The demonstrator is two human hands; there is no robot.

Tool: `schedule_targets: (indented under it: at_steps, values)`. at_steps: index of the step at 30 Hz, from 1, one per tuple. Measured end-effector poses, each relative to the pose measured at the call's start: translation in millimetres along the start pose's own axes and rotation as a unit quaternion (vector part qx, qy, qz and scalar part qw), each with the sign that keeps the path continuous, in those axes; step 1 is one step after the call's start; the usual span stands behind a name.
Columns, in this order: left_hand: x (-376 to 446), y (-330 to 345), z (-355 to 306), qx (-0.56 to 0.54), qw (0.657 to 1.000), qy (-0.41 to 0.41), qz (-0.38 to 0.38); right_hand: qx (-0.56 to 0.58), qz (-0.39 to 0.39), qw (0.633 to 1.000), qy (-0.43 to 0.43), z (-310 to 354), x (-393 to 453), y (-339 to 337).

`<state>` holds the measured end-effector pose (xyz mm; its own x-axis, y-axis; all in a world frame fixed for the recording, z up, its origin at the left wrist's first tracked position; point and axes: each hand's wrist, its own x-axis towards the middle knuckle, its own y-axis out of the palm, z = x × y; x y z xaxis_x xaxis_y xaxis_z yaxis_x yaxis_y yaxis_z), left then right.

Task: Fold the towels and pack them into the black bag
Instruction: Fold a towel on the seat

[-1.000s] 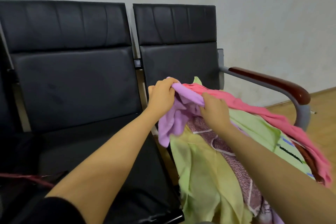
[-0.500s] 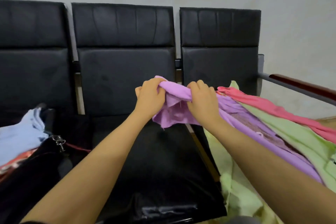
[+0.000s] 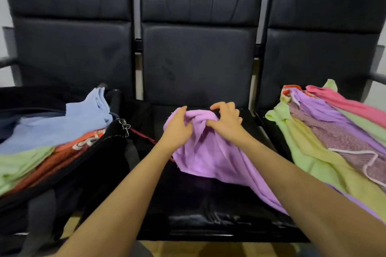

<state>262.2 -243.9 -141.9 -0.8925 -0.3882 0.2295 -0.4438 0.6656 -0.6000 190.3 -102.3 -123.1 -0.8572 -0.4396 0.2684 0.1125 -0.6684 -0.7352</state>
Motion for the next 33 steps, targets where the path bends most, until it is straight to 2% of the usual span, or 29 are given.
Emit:
schedule_targets:
  at_steps: [3, 7, 10, 13, 15, 17, 22, 27, 28, 30, 32, 33]
  values:
    - [-9.8, 14.5, 10.6, 0.030, 0.997, -0.025, 0.070, 0.071, 0.087, 0.993, 0.037, -18.7, -6.9, 5.4]
    - [-23.1, 48.3, 15.0, 0.061, 0.993, -0.037, 0.094, 0.097, 0.110, 0.989, 0.038, -48.9, -21.7, 10.0]
    - [-33.3, 73.1, 18.3, 0.172, 0.973, -0.053, 0.141, 0.007, 0.168, 0.986, 0.000, -78.0, -35.0, 16.0]
    - [-42.6, 86.9, 25.3, 0.276, 0.936, -0.056, 0.213, -0.124, 0.270, 0.955, -0.013, -100.4, -45.2, 26.6]
    - [-43.0, 91.1, 34.2, 0.315, 0.919, -0.036, 0.236, -0.190, 0.314, 0.930, -0.031, -109.9, -46.4, 36.5]
    - [-39.6, 91.2, 42.1, 0.321, 0.919, -0.017, 0.230, -0.221, 0.328, 0.918, -0.037, -114.5, -44.6, 44.9]
    - [-25.7, 93.8, 60.3, 0.336, 0.929, 0.033, 0.150, -0.265, 0.308, 0.913, -0.029, -119.7, -33.5, 63.5]
    - [-16.0, 95.4, 68.3, 0.368, 0.924, 0.051, 0.088, -0.223, 0.252, 0.942, -0.021, -121.5, -15.2, 81.4]
    - [-15.3, 94.3, 67.5, 0.372, 0.924, 0.057, 0.071, -0.196, 0.226, 0.954, -0.025, -121.5, -14.6, 82.8]
    - [-14.3, 91.8, 64.3, 0.382, 0.920, 0.063, 0.050, -0.146, 0.126, 0.980, -0.037, -119.0, -18.4, 82.7]
    - [-14.2, 90.6, 60.8, 0.392, 0.916, 0.070, 0.058, -0.182, 0.016, 0.982, -0.038, -111.9, -21.6, 77.5]
    - [-15.0, 91.4, 59.7, 0.397, 0.912, 0.078, 0.073, -0.218, -0.007, 0.976, -0.027, -109.6, -21.2, 74.0]
